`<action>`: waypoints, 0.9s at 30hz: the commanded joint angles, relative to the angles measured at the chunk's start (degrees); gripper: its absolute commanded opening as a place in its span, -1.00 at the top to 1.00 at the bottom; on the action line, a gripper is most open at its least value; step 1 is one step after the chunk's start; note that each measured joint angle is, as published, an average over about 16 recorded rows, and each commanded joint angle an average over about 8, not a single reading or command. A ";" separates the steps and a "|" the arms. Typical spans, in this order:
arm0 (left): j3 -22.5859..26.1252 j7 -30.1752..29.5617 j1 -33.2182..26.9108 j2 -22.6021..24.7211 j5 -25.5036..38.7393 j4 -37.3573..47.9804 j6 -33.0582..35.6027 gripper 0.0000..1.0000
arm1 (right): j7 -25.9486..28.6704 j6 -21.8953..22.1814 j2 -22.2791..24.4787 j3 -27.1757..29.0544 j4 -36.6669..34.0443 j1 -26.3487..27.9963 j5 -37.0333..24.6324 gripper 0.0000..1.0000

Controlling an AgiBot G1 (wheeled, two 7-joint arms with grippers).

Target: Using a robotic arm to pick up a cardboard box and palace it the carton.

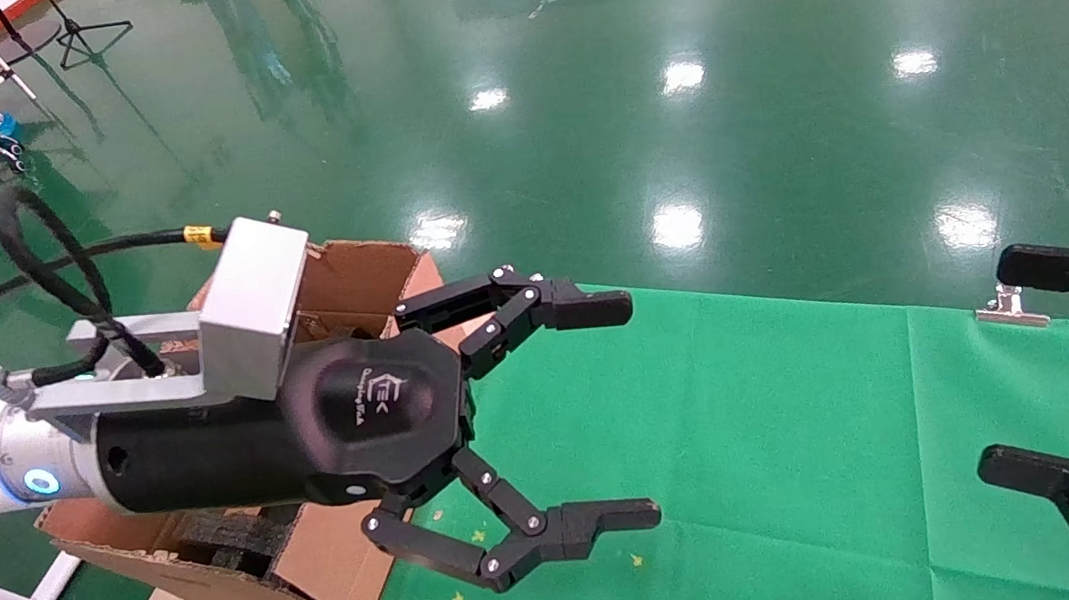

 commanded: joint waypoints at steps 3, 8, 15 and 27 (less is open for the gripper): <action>0.00 0.00 0.00 0.00 0.00 0.00 0.00 -1.00 | 0.00 0.00 0.00 0.00 0.00 0.00 0.00 -1.00; 0.00 0.00 0.00 0.00 0.00 0.00 0.00 -1.00 | 0.00 0.00 0.00 0.00 0.00 0.00 0.00 -1.00; 0.00 0.00 0.00 0.00 0.00 0.00 0.00 -1.00 | 0.00 0.00 0.00 0.00 0.00 0.00 0.00 -1.00; 0.00 0.00 0.00 0.00 0.00 0.00 0.00 -1.00 | 0.00 0.00 0.00 0.00 0.00 0.00 0.00 -1.00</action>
